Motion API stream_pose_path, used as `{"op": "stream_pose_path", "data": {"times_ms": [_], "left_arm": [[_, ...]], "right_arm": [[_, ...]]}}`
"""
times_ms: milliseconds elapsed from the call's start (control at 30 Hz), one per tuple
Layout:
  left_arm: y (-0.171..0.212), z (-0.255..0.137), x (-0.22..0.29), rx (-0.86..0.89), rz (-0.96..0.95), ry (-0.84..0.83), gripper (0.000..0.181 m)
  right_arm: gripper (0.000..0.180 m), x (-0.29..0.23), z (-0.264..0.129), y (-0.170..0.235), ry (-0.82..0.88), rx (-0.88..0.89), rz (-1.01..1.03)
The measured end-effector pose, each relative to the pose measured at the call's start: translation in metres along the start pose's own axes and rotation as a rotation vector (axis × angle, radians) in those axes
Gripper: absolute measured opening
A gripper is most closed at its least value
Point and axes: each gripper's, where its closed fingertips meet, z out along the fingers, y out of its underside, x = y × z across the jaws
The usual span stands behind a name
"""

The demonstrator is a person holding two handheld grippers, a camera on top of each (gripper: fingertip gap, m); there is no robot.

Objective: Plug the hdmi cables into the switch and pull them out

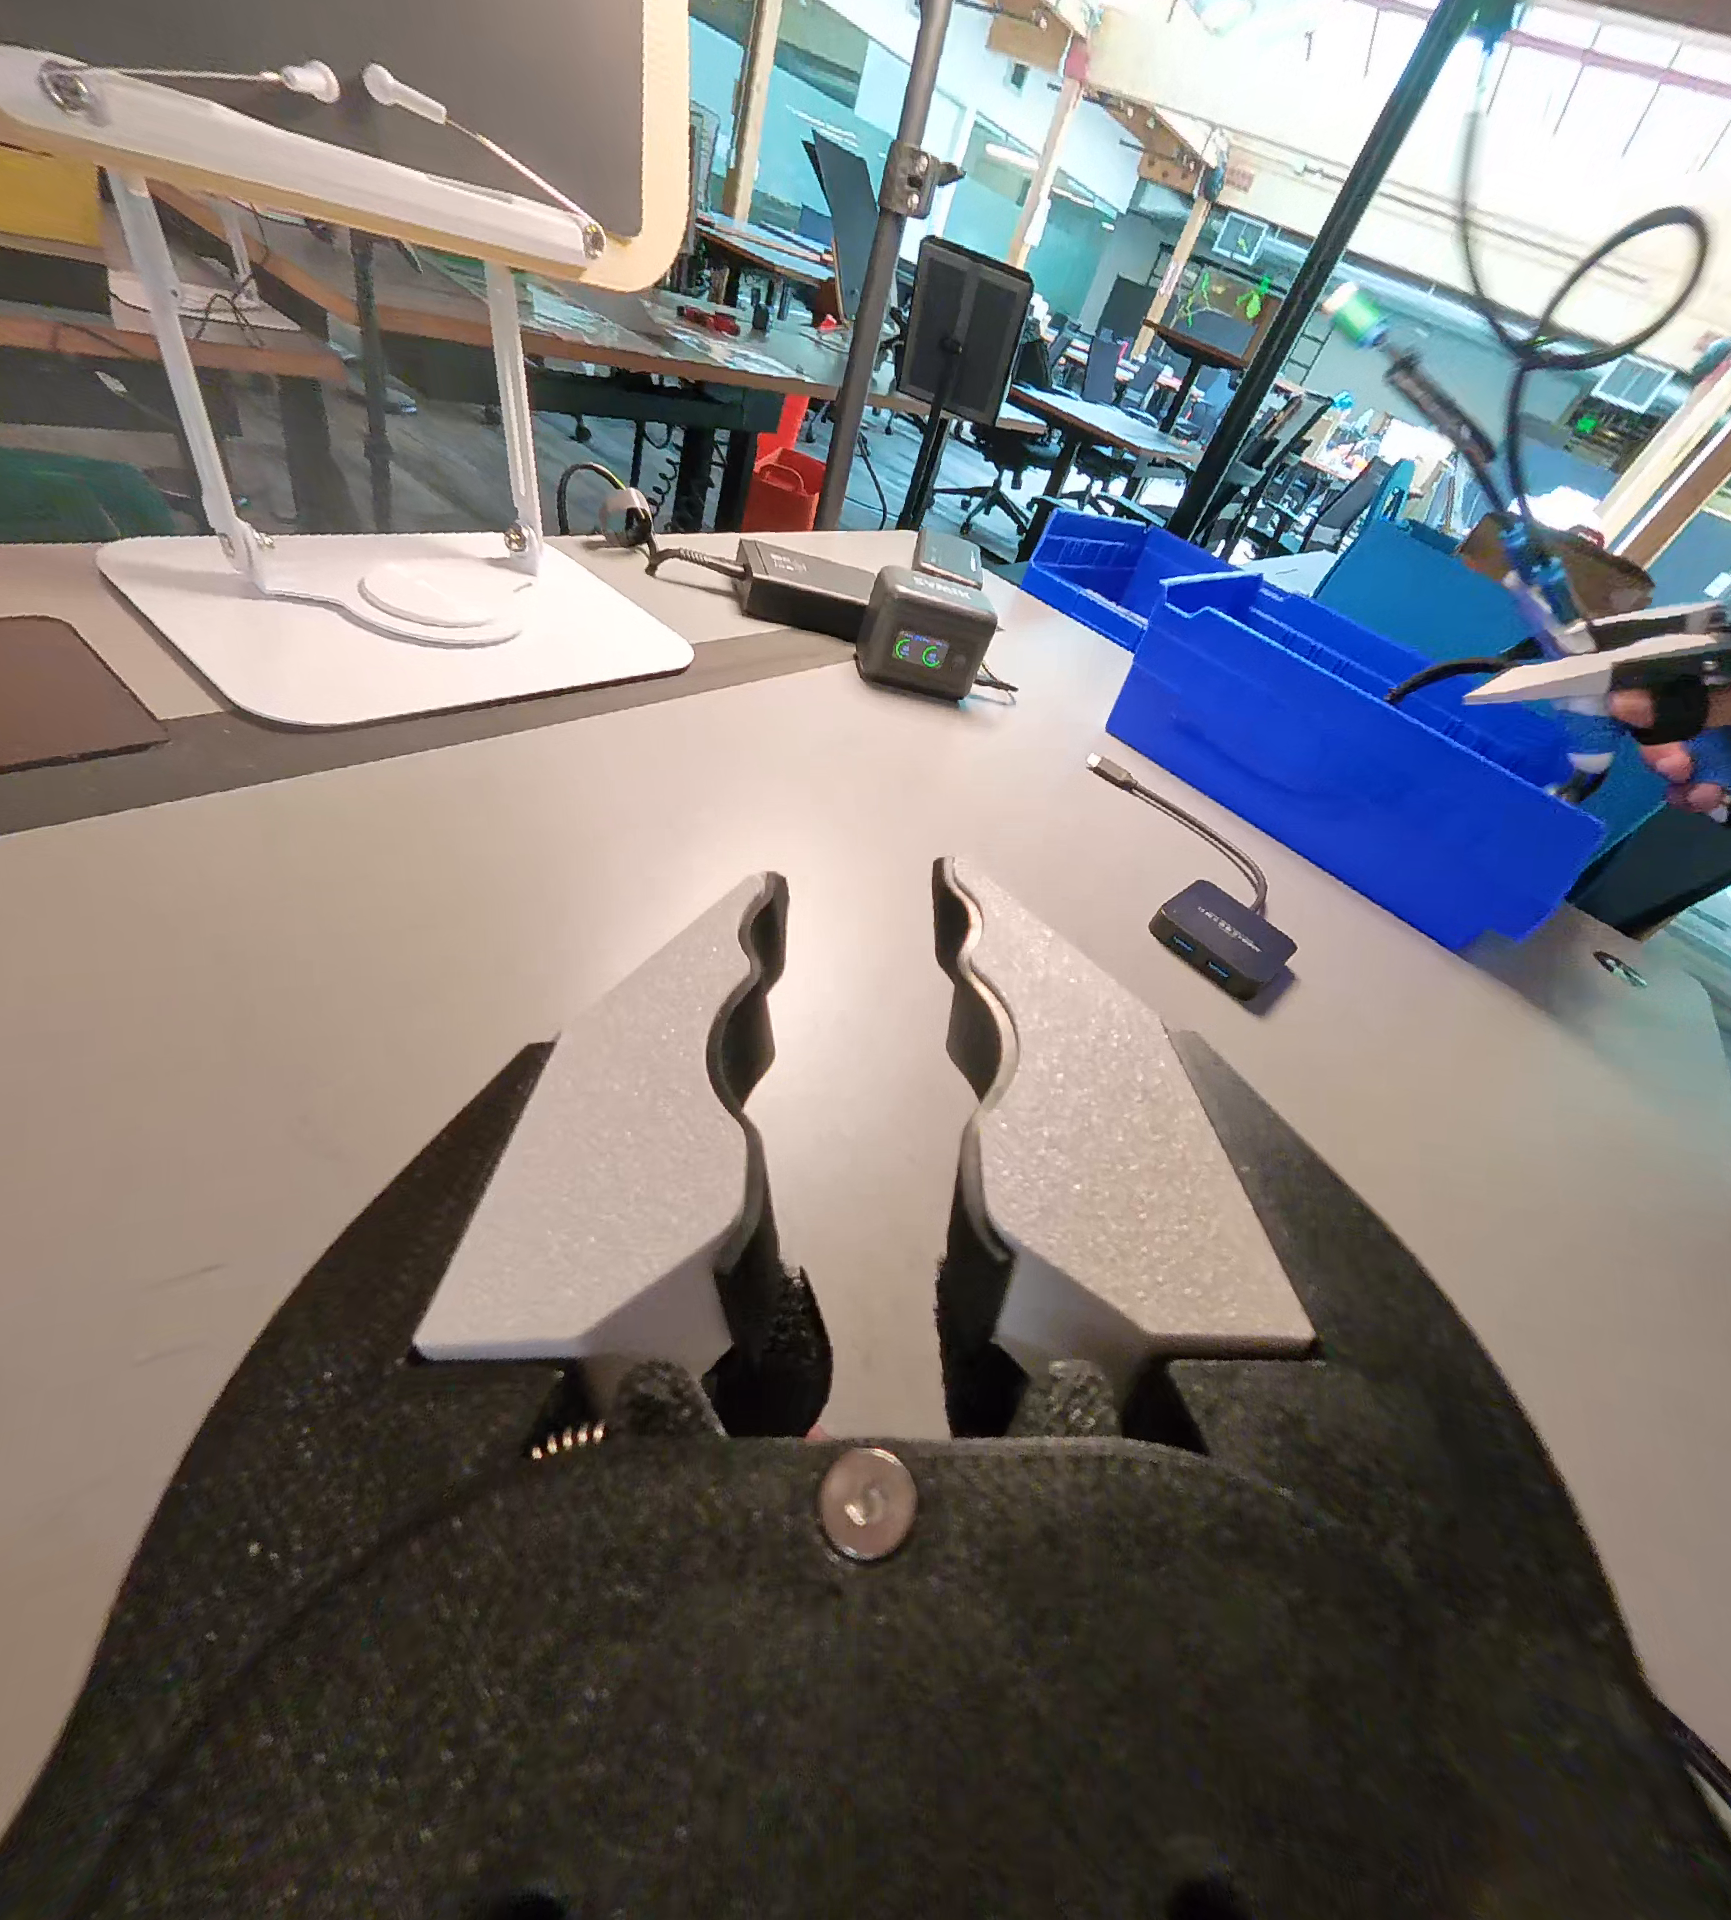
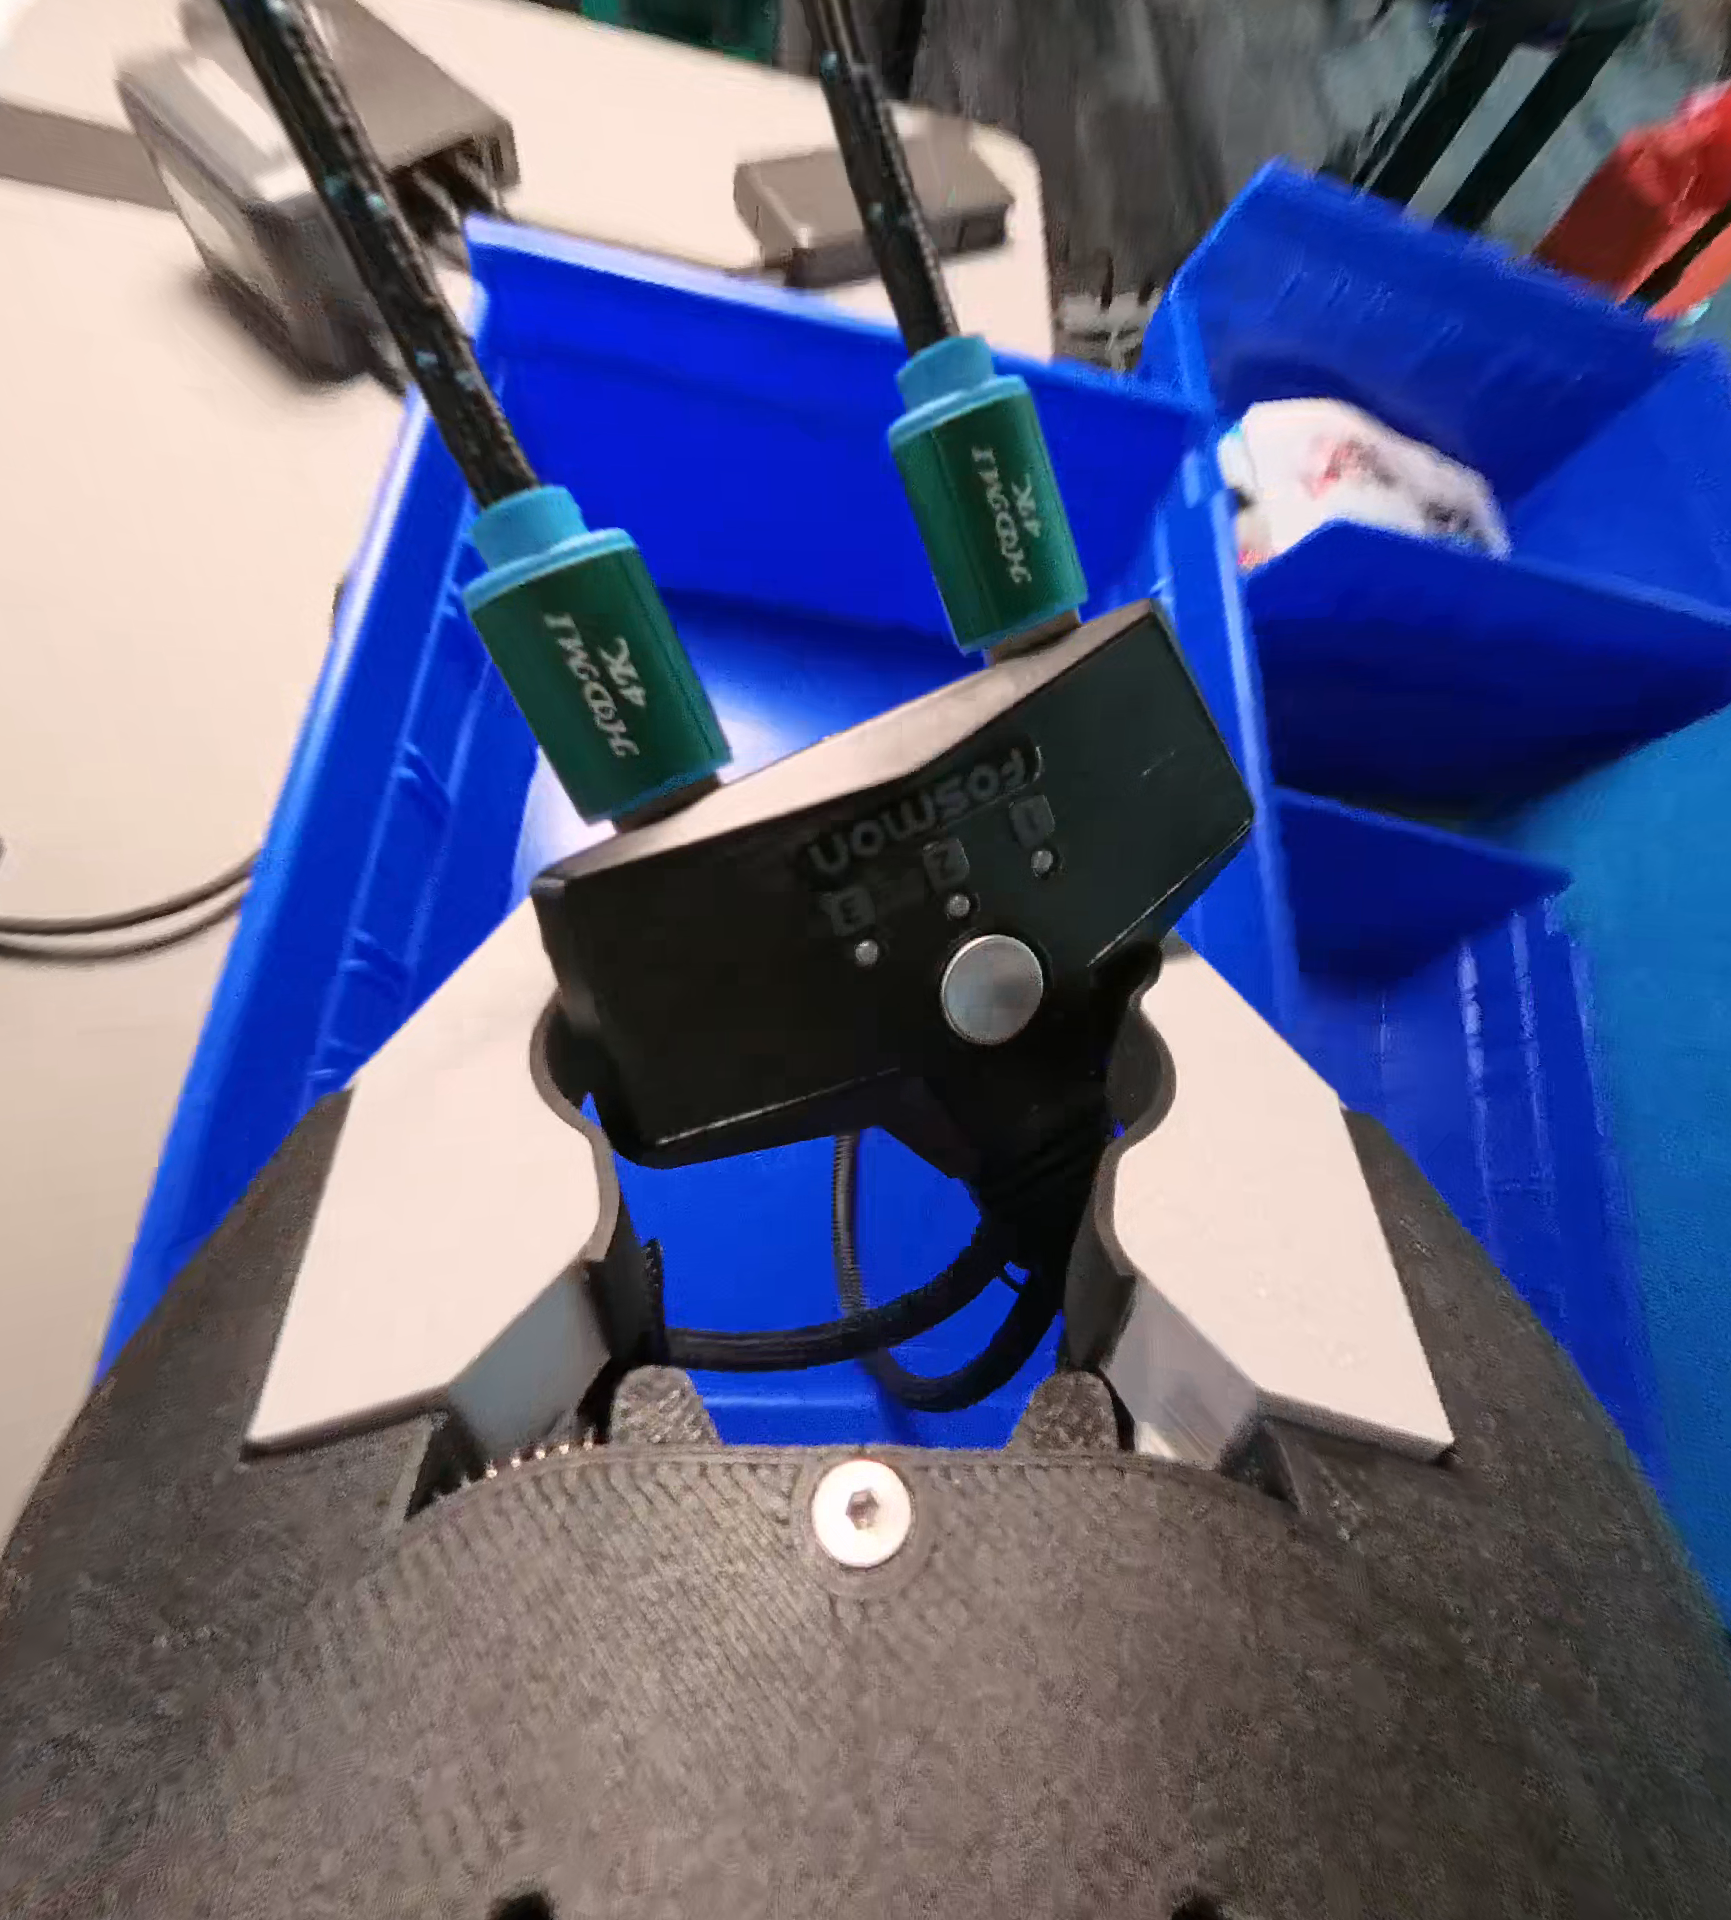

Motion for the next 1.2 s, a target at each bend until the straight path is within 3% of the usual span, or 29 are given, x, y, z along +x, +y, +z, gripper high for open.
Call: {"op": "stream_pose_path", "data": {"times_ms": [200, 333, 467, 800, 867, 1000, 1100, 1200], "left_arm": [[0.008, 0.005, 0.004, -0.03, 0.018, 0.01, 0.029], [0.01, 0.007, 0.007, -0.039, 0.03, 0.017, 0.029], [0.01, 0.007, 0.01, -0.04, 0.038, 0.024, 0.029], [0.011, 0.009, 0.017, -0.049, 0.053, 0.04, 0.029], [0.012, 0.009, 0.018, -0.051, 0.057, 0.041, 0.029], [0.012, 0.009, 0.02, -0.053, 0.058, 0.046, 0.029], [0.012, 0.009, 0.021, -0.057, 0.06, 0.049, 0.029], [0.013, 0.01, 0.022, -0.062, 0.065, 0.051, 0.029]], "right_arm": [[0.102, 0.007, 0.028, 0.015, 0.08, -0.162, -0.099], [0.101, 0.01, 0.04, 0.029, 0.152, -0.31, -0.27], [0.098, 0.018, 0.044, 0.038, 0.275, -0.447, -0.43], [0.095, 0.034, 0.048, 0.058, 0.366, -0.707, -0.723], [0.101, 0.031, 0.046, 0.061, 0.323, -0.728, -0.75], [0.095, 0.028, 0.044, 0.059, 0.209, -0.697, -0.716], [0.086, 0.041, 0.052, 0.057, 0.216, -0.676, -0.736], [0.088, 0.048, 0.057, 0.057, 0.21, -0.659, -0.762]]}}
